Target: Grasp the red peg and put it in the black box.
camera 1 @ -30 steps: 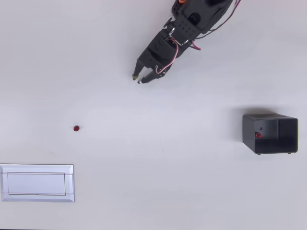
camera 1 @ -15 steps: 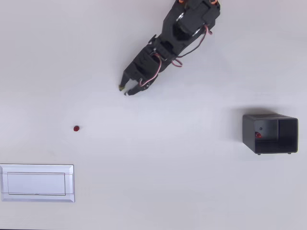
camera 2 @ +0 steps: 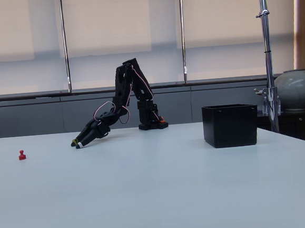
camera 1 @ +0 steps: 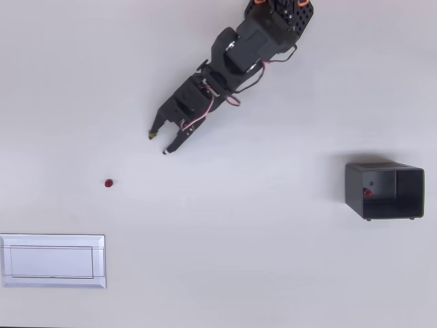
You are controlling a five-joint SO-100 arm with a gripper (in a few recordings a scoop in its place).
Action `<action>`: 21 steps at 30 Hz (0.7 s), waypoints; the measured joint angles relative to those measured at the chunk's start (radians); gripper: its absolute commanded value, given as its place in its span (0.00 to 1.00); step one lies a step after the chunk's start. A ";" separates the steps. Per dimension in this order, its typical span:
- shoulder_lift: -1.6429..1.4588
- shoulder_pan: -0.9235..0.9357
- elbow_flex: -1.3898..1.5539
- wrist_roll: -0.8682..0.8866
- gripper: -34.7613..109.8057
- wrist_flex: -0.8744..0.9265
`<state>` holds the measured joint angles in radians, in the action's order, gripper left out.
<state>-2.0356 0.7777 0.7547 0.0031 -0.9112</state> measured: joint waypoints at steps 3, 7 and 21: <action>-0.028 0.011 0.041 0.037 0.37 0.000; -0.069 0.012 0.104 0.032 0.37 0.008; -0.103 0.017 0.342 -0.032 0.36 0.272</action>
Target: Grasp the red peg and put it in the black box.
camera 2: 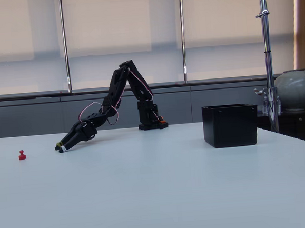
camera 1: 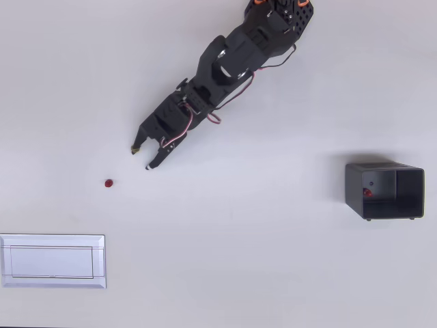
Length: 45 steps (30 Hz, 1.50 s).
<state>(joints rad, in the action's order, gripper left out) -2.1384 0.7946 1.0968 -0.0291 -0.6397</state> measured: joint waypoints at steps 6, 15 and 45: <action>-0.044 0.008 0.107 0.008 0.36 0.072; -0.164 0.009 0.290 0.023 0.36 0.081; -0.376 0.009 0.747 0.014 0.36 0.351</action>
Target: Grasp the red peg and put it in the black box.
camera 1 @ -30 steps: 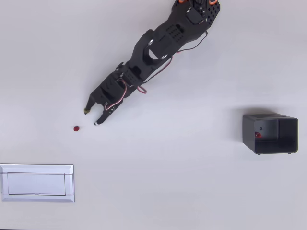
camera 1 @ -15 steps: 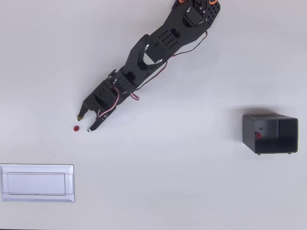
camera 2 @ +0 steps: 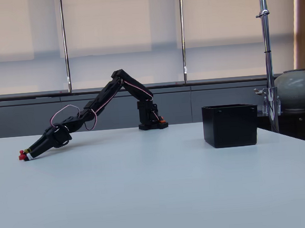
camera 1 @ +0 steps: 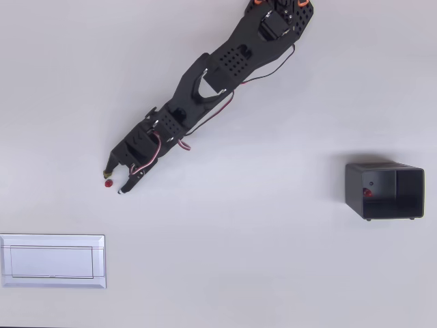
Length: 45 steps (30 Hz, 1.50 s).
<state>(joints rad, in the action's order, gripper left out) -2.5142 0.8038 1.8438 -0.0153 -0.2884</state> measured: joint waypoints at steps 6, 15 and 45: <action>-0.023 0.000 0.003 -0.009 0.36 -0.066; -0.055 0.000 -0.002 0.000 0.36 -0.150; -0.103 0.000 -0.002 -0.031 0.30 -0.275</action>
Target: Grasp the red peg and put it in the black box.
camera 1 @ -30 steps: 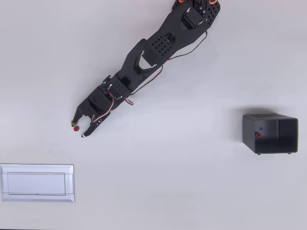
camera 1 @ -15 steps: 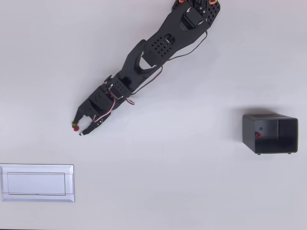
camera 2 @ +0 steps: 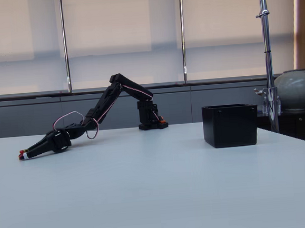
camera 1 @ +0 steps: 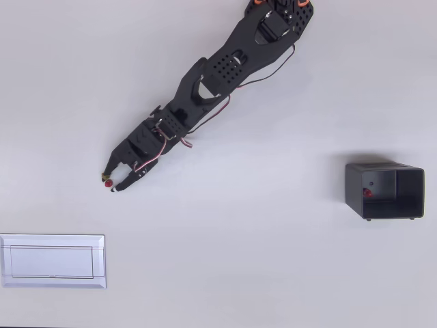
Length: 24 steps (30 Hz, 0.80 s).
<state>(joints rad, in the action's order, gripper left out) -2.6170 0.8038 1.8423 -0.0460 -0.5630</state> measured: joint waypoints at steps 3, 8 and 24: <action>-0.008 0.000 0.011 0.000 0.29 0.006; -0.008 0.000 0.032 -0.005 0.27 0.066; 0.014 0.000 0.058 -0.064 0.24 0.150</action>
<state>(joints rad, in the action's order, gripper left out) -2.6032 0.8038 1.9006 -0.1104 -0.4126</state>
